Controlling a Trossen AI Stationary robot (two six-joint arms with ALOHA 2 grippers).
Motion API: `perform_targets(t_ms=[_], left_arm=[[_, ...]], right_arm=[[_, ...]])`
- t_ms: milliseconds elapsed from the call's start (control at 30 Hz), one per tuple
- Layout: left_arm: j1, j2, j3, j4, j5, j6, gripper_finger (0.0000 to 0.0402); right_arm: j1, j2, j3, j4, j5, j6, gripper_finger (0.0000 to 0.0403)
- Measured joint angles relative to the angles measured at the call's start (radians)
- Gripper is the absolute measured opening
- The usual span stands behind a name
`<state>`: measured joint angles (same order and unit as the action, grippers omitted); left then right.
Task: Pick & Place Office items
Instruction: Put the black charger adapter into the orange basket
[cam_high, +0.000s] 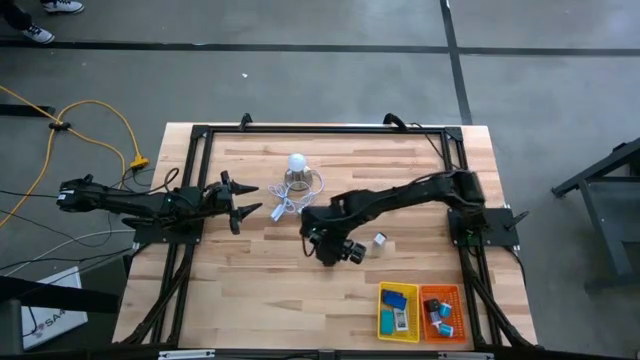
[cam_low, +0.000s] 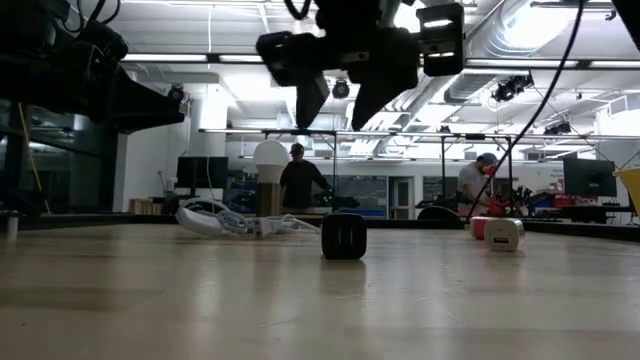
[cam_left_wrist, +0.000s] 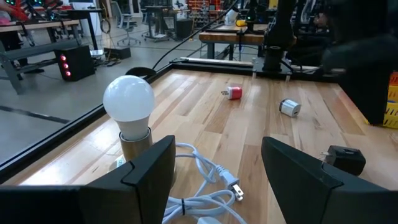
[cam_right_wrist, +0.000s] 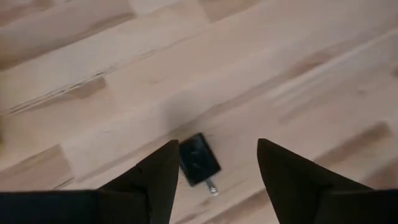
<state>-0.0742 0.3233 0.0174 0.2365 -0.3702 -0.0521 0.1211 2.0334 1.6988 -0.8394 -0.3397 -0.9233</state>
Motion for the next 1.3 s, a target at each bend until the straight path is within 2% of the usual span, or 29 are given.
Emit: perform_targets(t_ms=[167,433,767,1300], left_arm=[[0.0,0.0,0.0,0.002,0.0,0.0,0.023],[0.0,0.0,0.0,0.006,0.0,0.0,0.023],[0.0,0.0,0.0,0.005,0.0,0.0,0.023],[0.0,0.0,0.0,0.007,0.0,0.0,0.023]], right_arm=[[0.033,0.061,0.037,-0.106,0.001,-0.109,0.0203],[0.096,0.065,0.037,-0.065,0.164,-0.22,0.0203],[0.092,0.096,0.039,-0.033,0.177,-0.23,0.0202],[0.08,0.143,0.037,-0.071,0.182,-0.229,0.0174]])
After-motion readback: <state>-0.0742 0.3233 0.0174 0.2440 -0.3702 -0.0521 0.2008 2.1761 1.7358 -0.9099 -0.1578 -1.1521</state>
